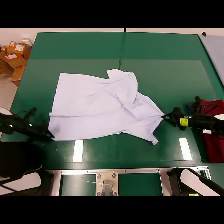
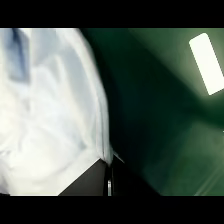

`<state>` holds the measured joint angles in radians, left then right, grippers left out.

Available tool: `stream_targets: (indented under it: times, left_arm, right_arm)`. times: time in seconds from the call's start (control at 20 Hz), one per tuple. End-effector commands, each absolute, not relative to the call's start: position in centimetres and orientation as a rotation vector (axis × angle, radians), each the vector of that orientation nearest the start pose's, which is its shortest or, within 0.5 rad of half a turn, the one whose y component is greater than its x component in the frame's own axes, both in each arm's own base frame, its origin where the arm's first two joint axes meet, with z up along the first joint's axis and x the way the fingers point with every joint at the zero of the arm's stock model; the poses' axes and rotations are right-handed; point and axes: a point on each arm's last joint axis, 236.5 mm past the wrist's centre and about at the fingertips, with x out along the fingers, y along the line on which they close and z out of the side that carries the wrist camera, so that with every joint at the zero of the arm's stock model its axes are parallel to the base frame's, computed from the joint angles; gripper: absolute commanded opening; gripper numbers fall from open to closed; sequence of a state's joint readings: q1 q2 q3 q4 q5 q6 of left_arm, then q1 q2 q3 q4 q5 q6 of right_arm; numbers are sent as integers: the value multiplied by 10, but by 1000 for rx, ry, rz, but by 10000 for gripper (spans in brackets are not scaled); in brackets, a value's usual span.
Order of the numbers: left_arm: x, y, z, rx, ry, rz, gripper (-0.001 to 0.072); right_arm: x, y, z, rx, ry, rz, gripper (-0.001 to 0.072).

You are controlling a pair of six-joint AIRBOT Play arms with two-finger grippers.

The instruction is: Fold the shirts.

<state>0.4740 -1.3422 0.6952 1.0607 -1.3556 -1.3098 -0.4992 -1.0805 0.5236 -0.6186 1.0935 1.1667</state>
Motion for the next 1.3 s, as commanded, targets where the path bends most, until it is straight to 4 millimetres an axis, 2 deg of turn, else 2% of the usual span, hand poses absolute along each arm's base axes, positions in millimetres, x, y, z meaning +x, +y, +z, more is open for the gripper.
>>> stream_targets:
  times: [0.0,0.05,0.1,0.15,0.2,0.25,0.3,0.35,0.4,0.45,0.5,0.55,0.65,0.7,0.8,0.9,1.0,1.05,1.15,1.25]
  left_arm:
    - [286,-12,-4,-777,1465,-263,29]
    - [314,-11,45,-738,1306,-299,29]
    - [339,-15,110,-692,1111,-351,29]
    - [353,-22,179,-636,924,-402,29]
    - [357,-31,257,-553,719,-451,30]
    - [347,-41,332,-446,523,-481,30]
    - [330,-51,397,-342,345,-486,30]
    - [305,-61,456,-254,177,-475,30]
    - [272,-74,510,-165,14,-461,30]
    - [239,-88,550,-89,-111,-456,30]
    - [211,-101,573,-21,-188,-448,30]
    - [187,-112,588,35,-239,-446,30]
    - [169,-121,595,81,-267,-442,30]
    - [173,-116,592,83,-253,-417,30]
    - [199,-93,574,21,-177,-359,30]
    - [239,-73,537,-67,-60,-356,31]
    - [286,-58,480,-175,99,-401,30]
    - [310,-54,447,-238,176,-445,31]
    - [353,-57,380,-359,304,-550,31]
    - [404,-72,288,-436,457,-594,31]
  right_arm:
    - [340,39,46,1000,925,339,13]
    - [354,38,96,956,811,391,13]
    - [363,38,158,880,674,444,13]
    - [363,38,225,793,527,480,13]
    - [357,38,288,717,387,490,13]
    - [342,38,355,635,231,488,14]
    - [323,39,412,552,89,474,14]
    - [295,43,469,457,-62,447,15]
    - [266,47,515,378,-197,412,15]
    - [232,54,556,303,-328,374,15]
    - [205,62,583,236,-422,337,15]
    - [180,73,602,156,-488,295,15]
    - [152,86,615,34,-536,223,15]
    - [149,85,614,28,-534,194,15]
    - [164,61,597,69,-452,108,15]
    - [198,36,557,144,-307,82,15]
    - [241,10,504,283,-173,100,15]
    - [263,-4,469,353,-104,111,15]
    - [306,-24,389,480,49,134,15]
    - [347,-41,298,610,202,117,15]
